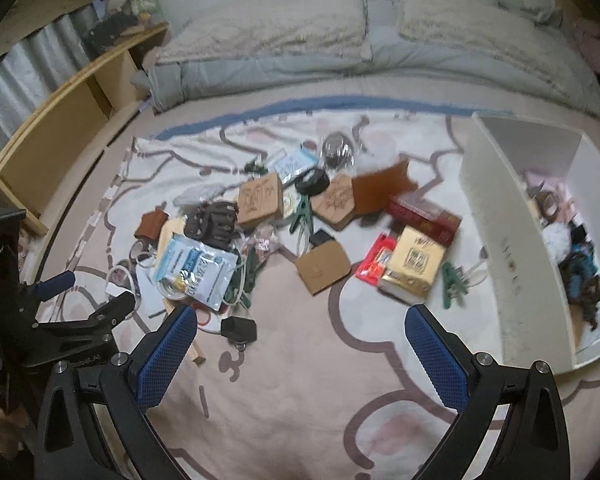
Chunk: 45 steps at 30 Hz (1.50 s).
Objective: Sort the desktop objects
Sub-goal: 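Move the right gripper toward the yellow tissue pack and grasp it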
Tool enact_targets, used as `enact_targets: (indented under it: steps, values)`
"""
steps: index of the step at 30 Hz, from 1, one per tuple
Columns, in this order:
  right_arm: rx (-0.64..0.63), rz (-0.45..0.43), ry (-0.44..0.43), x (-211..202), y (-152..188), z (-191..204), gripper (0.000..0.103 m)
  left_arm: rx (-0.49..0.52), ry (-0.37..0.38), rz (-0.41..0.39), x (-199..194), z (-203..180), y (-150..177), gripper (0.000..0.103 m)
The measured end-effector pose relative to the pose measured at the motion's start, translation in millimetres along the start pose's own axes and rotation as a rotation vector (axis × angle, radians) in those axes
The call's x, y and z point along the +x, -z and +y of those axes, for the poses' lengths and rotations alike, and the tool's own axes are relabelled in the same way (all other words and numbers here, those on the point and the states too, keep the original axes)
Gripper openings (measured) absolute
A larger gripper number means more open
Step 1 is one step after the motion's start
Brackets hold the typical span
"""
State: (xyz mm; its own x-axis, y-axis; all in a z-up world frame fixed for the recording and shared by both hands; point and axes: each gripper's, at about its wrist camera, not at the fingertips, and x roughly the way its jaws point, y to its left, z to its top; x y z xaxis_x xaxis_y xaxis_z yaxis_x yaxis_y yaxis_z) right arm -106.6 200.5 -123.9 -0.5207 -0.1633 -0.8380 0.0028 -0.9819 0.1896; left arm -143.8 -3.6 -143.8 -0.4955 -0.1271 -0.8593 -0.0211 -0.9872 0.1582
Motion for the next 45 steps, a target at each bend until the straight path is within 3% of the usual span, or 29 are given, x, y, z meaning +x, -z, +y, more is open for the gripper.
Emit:
enact_targets:
  steps: [5, 9, 16, 24, 32, 34, 39, 45]
  values:
    - [0.013, 0.053, -0.006, 22.8, -3.6, -2.0, 0.103, 0.006, 0.001, 0.048, 23.7, -1.0, 0.4, 0.103]
    - [0.011, 0.083, 0.011, 37.5, -6.6, -6.9, 0.103, 0.025, -0.023, 0.023, 34.5, -1.1, 0.6, 0.103]
    - [0.021, 0.103, 0.063, 54.7, -5.5, -35.5, 0.103, 0.026, 0.013, 0.004, 50.3, -1.4, 7.2, 0.103]
    - [-0.026, 0.014, 0.135, 66.6, -10.5, -62.5, 0.103, 0.031, 0.05, -0.054, 66.5, -8.3, 26.0, 0.103]
    - [-0.111, -0.077, 0.153, 89.6, -12.3, -70.3, 0.103, 0.039, 0.086, -0.039, 85.3, -7.8, 37.9, 0.103]
    - [-0.094, -0.088, 0.149, 94.1, -14.6, -75.6, 0.103, 0.036, 0.077, -0.031, 89.5, -4.9, 41.7, 0.103]
    - [-0.04, -0.106, 0.104, 105.1, -18.4, -91.4, 0.103, -0.001, 0.153, -0.023, 94.1, 9.0, 50.1, 0.103]
    - [-0.017, -0.131, 0.061, 115.0, -16.8, -101.9, 0.103, 0.013, 0.188, -0.02, 90.0, 22.1, 61.1, 0.103]
